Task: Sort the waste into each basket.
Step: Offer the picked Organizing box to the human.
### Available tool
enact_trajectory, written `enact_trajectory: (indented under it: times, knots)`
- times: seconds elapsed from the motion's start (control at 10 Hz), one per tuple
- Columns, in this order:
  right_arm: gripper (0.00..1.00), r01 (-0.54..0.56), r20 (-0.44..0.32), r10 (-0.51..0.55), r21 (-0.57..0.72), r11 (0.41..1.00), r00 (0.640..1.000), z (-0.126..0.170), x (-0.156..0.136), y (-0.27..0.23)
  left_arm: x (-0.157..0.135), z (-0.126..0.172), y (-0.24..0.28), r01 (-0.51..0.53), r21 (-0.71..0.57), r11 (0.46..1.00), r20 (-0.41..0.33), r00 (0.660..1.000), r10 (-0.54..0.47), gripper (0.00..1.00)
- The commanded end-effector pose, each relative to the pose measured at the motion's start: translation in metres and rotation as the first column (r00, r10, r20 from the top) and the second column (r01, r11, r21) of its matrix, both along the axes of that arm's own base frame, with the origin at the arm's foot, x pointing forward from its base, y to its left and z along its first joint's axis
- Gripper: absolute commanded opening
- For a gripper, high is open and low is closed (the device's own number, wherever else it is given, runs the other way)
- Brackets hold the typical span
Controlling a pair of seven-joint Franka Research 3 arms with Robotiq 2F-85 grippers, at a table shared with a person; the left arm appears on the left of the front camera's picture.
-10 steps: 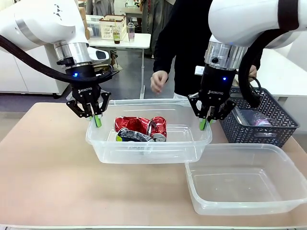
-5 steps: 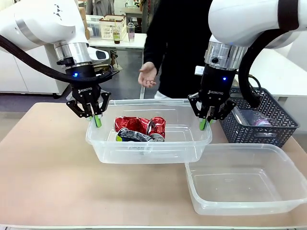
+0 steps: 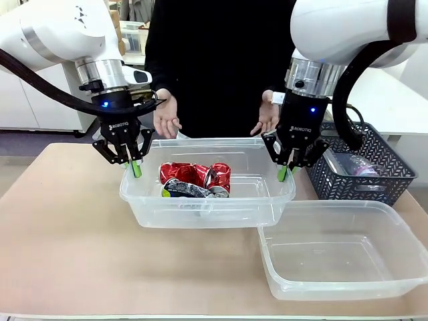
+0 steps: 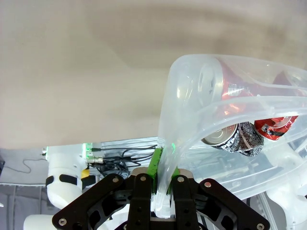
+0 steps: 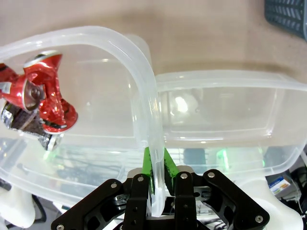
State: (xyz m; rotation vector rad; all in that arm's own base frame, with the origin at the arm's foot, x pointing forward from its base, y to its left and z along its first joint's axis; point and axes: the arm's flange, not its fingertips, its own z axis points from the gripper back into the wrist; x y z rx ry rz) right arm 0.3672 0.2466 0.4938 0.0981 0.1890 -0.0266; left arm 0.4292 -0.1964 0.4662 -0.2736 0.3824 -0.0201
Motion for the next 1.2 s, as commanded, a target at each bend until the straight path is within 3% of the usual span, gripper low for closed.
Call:
enact_trajectory:
  times: [0.0,0.2,0.3,0.5,0.8,1.0,1.1]
  knots:
    - [0.1,-0.086,-0.063,0.086,0.008,0.996,0.994,0.002,0.04,0.0,0.021,0.022,0.001,-0.028,0.008,1.0,-0.007,1.0,0.028,0.07]
    - [0.1,-0.135,-0.124,0.131,-0.026,0.991,0.984,0.007,0.084,0.006,0.053,0.043,-0.005,-0.041,0.052,0.998,0.017,0.999,0.041,0.07]
    - [0.1,-0.168,-0.145,0.165,-0.011,0.986,0.976,0.011,0.111,0.005,0.075,0.048,-0.004,-0.061,0.066,0.996,-0.005,0.998,0.061,0.07]
    - [0.1,-0.148,-0.131,0.149,0.016,0.989,0.98,0.016,0.148,0.004,0.113,0.048,-0.004,-0.104,0.117,0.988,-0.008,0.994,0.105,0.07]
    - [0.1,-0.15,-0.151,0.157,0.056,0.987,0.976,0.002,0.166,-0.001,0.147,0.04,0.001,-0.138,0.105,0.985,-0.028,0.99,0.141,0.07]
    - [0.1,-0.125,-0.156,0.129,0.035,0.992,0.979,-0.007,0.168,-0.004,0.148,0.038,0.0,-0.143,0.086,0.986,-0.02,0.989,0.145,0.07]
    - [0.1,-0.116,-0.14,0.121,0.049,0.992,0.983,-0.004,0.169,0.004,0.142,0.027,0.002,-0.093,0.098,0.991,-0.033,0.995,0.097,0.07]
